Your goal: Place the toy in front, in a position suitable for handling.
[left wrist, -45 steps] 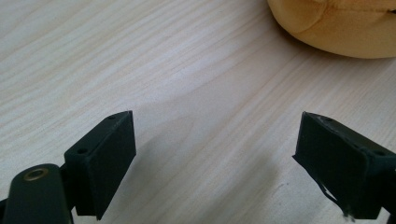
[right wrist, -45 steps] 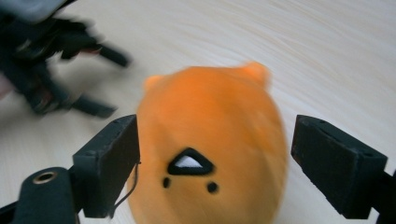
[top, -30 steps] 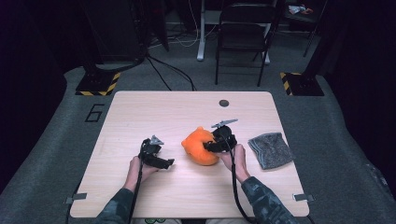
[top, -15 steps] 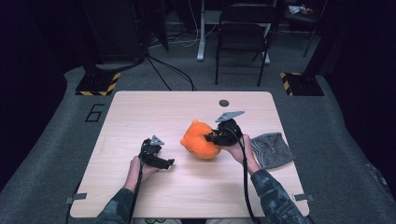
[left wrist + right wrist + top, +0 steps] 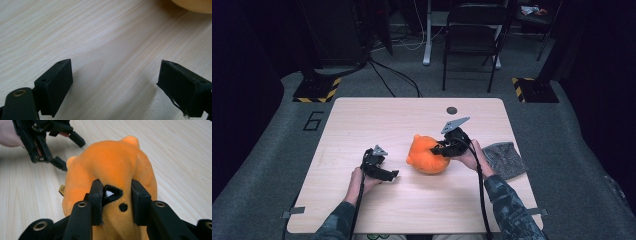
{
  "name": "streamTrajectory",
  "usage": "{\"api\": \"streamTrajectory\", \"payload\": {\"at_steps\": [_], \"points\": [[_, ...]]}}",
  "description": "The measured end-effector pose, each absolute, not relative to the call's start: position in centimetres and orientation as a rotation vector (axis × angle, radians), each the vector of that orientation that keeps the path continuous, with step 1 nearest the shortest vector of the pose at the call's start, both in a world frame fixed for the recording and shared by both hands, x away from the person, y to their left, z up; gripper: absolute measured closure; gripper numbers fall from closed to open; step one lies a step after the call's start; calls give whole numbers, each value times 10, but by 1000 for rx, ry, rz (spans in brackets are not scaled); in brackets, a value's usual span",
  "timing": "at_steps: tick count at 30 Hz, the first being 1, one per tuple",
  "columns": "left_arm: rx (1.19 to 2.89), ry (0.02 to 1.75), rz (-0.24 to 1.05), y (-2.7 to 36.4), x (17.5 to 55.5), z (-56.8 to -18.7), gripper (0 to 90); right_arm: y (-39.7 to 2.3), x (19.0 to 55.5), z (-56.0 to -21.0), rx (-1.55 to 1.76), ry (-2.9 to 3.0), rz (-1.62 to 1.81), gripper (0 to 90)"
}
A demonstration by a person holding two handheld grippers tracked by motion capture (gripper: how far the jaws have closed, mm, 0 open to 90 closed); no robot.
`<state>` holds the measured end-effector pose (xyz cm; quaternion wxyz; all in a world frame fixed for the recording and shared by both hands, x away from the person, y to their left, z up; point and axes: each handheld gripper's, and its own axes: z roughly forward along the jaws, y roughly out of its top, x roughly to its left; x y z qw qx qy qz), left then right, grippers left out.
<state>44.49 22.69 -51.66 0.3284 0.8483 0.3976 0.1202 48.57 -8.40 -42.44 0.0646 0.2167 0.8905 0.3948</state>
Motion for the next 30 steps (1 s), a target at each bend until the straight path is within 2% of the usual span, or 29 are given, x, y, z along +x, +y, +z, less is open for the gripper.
{"api": "streamTrajectory", "payload": {"at_steps": [4, 7, 11, 12, 13, 15, 16, 17, 19, 30], "points": [[2221, 1041, 312, 227, 445, -516, 122, -83, 489, -429, 643, 2702, 1187, 665], [2221, 1035, 300, 226, 444, -516, 125, -79, 493, -441, 638, 2727, 1113, 629], [2208, 1020, 297, 223, 443, -513, 134, -81, 495, -440, 658, 2706, 1124, 468], [2208, 1020, 297, 223, 443, -513, 135, -81, 495, -440, 658, 2706, 1124, 468], [2192, 1004, 298, 223, 441, -509, 140, -84, 493, -436, 669, 2687, 1131, 360], [2181, 1001, 313, 222, 440, -508, 150, -87, 492, -433, 684, 2669, 1148, 326], [2170, 983, 315, 220, 438, -505, 152, -94, 488, -427, 726, 2631, 1178, 230], [2170, 983, 315, 220, 438, -505, 154, -94, 488, -427, 726, 2631, 1178, 230], [2169, 969, 324, 218, 437, -503, 156, -105, 481, -419, 788, 2599, 1181, 155], [2128, 898, 312, 200, 433, -490, 173, -150, 457, -413, 981, 2464, 1060, 148]]}}
